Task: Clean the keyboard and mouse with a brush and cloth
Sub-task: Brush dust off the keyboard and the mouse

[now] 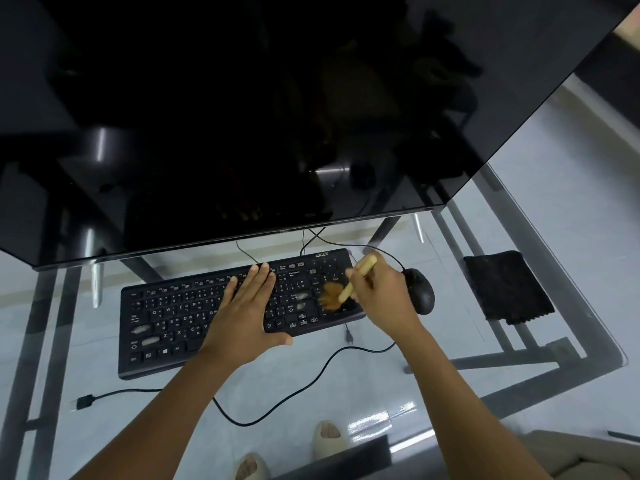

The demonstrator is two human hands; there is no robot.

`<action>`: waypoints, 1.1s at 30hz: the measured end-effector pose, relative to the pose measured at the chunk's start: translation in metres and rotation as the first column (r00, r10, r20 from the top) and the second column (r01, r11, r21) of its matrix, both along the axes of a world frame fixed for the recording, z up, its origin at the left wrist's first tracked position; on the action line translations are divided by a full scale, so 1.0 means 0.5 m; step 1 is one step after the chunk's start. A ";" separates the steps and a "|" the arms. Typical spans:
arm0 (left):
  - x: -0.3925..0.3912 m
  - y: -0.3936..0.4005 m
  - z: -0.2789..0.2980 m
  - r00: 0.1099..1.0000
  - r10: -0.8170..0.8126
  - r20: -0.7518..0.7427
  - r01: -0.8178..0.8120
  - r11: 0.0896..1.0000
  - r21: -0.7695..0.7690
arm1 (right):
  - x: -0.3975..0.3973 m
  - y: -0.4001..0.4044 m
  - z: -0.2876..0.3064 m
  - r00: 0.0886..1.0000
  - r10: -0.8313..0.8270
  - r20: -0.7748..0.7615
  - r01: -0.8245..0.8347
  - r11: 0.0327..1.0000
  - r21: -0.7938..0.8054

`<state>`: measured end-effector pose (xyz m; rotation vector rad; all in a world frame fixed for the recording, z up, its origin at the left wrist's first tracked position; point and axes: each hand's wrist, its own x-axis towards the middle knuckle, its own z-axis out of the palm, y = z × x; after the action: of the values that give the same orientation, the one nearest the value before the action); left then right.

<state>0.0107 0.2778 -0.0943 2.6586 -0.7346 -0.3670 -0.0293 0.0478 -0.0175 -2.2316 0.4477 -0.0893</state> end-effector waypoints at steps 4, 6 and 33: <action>0.000 -0.004 0.002 1.000 -0.006 -0.014 0.006 1.000 -0.005 | -0.007 -0.016 0.005 0.961 -0.185 0.206 0.191 0.981 -0.013; 0.001 -0.002 0.002 1.000 -0.010 -0.012 0.010 1.000 0.009 | -0.008 -0.011 0.010 0.994 -0.073 0.083 0.063 0.991 0.120; 0.004 0.011 -0.015 0.991 -0.105 0.087 0.089 0.982 0.164 | 0.075 0.014 0.000 0.999 0.041 0.007 -0.040 0.996 -0.078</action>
<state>0.0129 0.2834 -0.1019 2.8142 -0.9027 -0.3390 0.0083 0.0547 -0.0176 -2.3144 0.4003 -0.0965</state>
